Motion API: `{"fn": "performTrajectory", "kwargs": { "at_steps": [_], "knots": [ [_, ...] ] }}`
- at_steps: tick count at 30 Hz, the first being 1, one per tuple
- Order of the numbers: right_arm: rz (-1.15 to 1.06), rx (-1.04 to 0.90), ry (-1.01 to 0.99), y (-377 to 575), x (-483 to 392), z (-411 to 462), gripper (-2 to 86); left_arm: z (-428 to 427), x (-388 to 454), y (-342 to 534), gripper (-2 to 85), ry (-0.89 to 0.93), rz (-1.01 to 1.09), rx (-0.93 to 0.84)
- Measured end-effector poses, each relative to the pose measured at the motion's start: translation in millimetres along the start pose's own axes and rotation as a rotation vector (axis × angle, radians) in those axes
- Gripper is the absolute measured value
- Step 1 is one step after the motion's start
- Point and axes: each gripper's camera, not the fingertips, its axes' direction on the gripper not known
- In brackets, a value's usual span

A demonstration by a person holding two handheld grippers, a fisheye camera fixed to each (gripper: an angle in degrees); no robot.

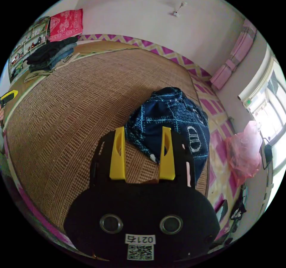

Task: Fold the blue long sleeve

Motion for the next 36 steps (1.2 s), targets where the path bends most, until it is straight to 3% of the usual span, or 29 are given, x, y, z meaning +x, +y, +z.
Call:
{"fn": "performTrajectory", "kwargs": {
  "at_steps": [11, 18, 23, 31, 36],
  "knots": [
    [-0.057, -0.092, 0.13, -15.2, -25.2, 22.1, 4.8, 11.9, 56.4, 1.0, -0.9, 0.035, 0.074, -0.029],
    [0.008, 0.022, 0.021, -62.4, -14.2, -62.4, 3.6, 9.6, 56.5, 12.1, -0.9, 0.058, 0.068, -0.024],
    [-0.162, -0.002, -0.152, -109.5, -98.7, -97.5, 3.7, 8.3, 45.4, 24.4, -0.9, 0.057, 0.049, -0.022],
    [-0.365, -0.063, -0.429, -113.1, -309.2, -70.9, 4.2, 0.7, 7.0, 51.9, -0.9, 0.07, -0.009, -0.05],
    [-0.251, 0.019, -0.392, -85.9, -299.2, -76.2, 9.3, -1.5, -15.8, 67.1, -0.9, 0.043, -0.019, -0.063]
  ]
}}
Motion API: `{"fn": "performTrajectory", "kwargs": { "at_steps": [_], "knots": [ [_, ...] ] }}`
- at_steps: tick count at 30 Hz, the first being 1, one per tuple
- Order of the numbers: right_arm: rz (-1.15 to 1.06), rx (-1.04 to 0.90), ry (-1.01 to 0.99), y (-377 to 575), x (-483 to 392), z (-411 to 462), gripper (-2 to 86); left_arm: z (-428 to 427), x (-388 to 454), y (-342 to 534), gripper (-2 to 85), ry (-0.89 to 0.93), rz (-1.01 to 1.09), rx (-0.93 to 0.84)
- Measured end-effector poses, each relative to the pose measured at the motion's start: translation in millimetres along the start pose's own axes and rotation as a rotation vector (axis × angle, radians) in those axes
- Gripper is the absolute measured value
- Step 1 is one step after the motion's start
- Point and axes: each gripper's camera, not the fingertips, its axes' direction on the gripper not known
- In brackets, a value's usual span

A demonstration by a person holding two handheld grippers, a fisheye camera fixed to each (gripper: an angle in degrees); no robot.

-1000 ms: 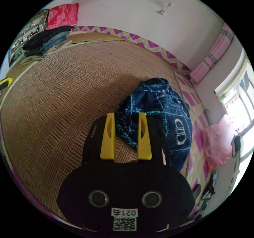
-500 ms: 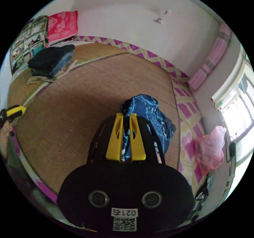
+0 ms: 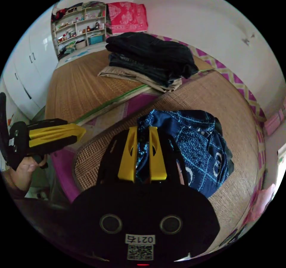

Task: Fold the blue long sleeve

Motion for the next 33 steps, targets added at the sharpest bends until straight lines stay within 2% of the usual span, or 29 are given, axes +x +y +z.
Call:
{"fn": "performTrajectory", "kwargs": {
  "at_steps": [3, 8, 10, 17, 20, 25, 28, 33],
  "knots": [
    [0.022, -0.016, -0.052, 16.2, 16.3, -1.0, 12.0, 3.9, -11.6, 3.4, -1.0, 0.017, -0.041, 0.001],
    [0.064, -0.04, -0.087, 36.9, 45.0, 11.5, 9.2, 12.4, -14.5, 0.1, -1.0, 0.046, -0.075, 0.006],
    [0.11, 0.015, -0.171, 51.7, 68.0, 5.1, 2.5, 16.0, -12.2, -4.0, -1.0, 0.053, -0.079, 0.015],
    [0.293, 0.234, -0.424, 126.5, 185.2, -70.2, -0.7, 43.9, 0.4, -32.4, -0.9, 0.149, -0.056, 0.009],
    [0.426, 0.37, -0.52, 194.7, 264.7, -131.1, -0.9, 62.3, 15.3, -49.7, -0.9, 0.158, -0.019, -0.001],
    [0.725, 0.551, -0.539, 385.5, 387.9, -218.0, -0.9, 91.8, 43.8, -76.8, -0.9, 0.191, 0.033, -0.018],
    [0.88, 0.524, -0.525, 494.3, 415.4, -218.9, -0.9, 105.9, 60.8, -89.1, -0.9, 0.256, 0.061, -0.029],
    [1.08, 0.434, -0.576, 614.3, 421.7, -181.6, -0.6, 141.3, 89.0, -91.6, -0.9, 0.171, 0.179, -0.176]
  ]
}}
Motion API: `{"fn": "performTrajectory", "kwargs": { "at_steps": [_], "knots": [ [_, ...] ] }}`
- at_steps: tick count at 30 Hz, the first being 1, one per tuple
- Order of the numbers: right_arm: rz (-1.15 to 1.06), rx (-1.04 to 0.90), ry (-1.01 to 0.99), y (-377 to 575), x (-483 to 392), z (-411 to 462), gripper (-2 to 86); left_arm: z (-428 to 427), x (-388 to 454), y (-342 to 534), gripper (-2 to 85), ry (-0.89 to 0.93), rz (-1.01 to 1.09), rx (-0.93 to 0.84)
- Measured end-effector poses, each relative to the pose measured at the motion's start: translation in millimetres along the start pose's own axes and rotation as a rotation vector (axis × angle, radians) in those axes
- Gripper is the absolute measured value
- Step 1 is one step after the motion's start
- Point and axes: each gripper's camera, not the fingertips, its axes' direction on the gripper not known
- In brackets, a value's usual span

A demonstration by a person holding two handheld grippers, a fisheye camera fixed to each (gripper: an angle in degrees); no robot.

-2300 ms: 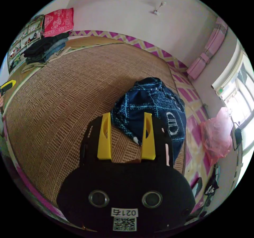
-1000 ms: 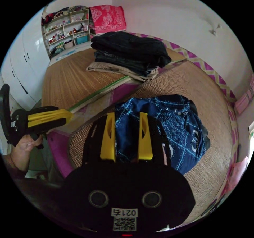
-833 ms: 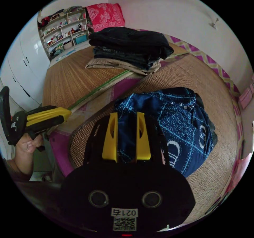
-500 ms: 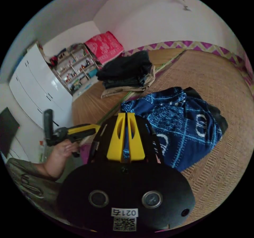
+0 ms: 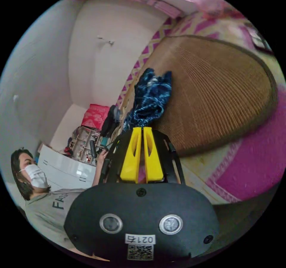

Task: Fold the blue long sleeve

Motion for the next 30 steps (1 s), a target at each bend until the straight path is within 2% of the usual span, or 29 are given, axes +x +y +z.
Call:
{"fn": "performTrajectory", "kwargs": {
  "at_steps": [3, 7, 13, 16, 19, 23, 25, 30],
  "knots": [
    [-0.054, 0.016, -0.048, 6.4, 5.3, -29.1, -0.3, -3.4, -2.5, 2.7, -0.9, -0.051, 0.018, 0.03],
    [-0.333, 0.051, 0.197, -22.5, -47.2, -57.2, 2.0, -21.2, -15.9, -7.4, -1.0, -0.088, 0.03, 0.156],
    [-0.539, -0.108, 0.309, -146.6, -54.6, 4.0, 8.6, 11.7, -50.3, -82.0, -0.9, 0.038, 0.115, 0.054],
    [-0.54, -0.183, 0.349, -210.2, -37.4, 37.9, 10.9, 30.1, -82.3, -120.2, -0.8, 0.103, 0.095, 0.062],
    [-0.446, -0.271, 0.326, -258.1, -12.6, 63.2, 13.4, 46.3, -111.9, -150.9, 0.0, 0.132, 0.07, 0.058],
    [-0.386, -0.288, 0.326, -284.2, 7.1, 75.3, 13.6, 73.8, -136.1, -182.5, 5.3, 0.206, 0.087, -0.019],
    [-0.363, -0.27, 0.295, -290.3, 14.8, 74.1, 13.4, 89.7, -150.4, -198.5, 8.8, 0.302, 0.087, -0.057],
    [-0.36, -0.306, 0.229, -287.4, 18.5, 76.0, 12.9, 107.8, -178.0, -219.8, 9.4, 0.464, 0.058, -0.054]
  ]
}}
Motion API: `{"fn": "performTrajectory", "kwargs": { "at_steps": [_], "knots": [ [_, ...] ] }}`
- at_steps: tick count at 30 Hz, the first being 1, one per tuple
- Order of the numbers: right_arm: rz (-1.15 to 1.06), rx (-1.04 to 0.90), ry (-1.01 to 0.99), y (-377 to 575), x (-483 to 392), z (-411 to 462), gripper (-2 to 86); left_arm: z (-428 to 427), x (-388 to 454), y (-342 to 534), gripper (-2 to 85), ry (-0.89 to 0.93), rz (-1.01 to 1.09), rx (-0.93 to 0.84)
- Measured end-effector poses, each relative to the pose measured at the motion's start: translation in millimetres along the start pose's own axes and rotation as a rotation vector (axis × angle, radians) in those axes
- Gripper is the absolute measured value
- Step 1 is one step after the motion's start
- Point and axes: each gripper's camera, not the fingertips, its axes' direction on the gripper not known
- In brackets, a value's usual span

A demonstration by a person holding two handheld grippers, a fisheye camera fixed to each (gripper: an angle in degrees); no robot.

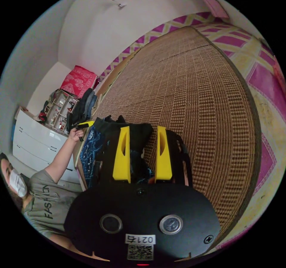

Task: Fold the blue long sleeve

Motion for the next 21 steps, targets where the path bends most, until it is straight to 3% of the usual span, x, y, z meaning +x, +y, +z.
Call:
{"fn": "performTrajectory", "kwargs": {
  "at_steps": [3, 6, 11, 16, 21],
  "knots": [
    [-0.018, -0.035, 0.018, 3.6, -6.8, 7.4, 11.4, 14.0, -19.6, -7.2, 5.4, -0.025, -0.039, -0.076],
    [-0.023, 0.038, 0.078, 13.1, -15.1, -3.4, 4.5, -2.2, -23.8, -2.5, 0.7, 0.009, -0.015, 0.063],
    [-0.11, 0.166, -0.103, 36.3, -46.9, -53.6, 0.5, -50.5, -8.3, 24.0, -0.7, 0.093, 0.183, 0.253],
    [-0.434, 0.272, -0.285, 131.8, -154.6, -154.7, -0.6, -134.6, 51.1, 116.4, -0.9, 0.159, 0.547, 0.412],
    [-0.733, 0.295, -0.258, 278.5, -244.8, -212.4, -0.8, -174.1, 92.6, 223.3, -0.9, 0.194, 0.697, 0.399]
  ]
}}
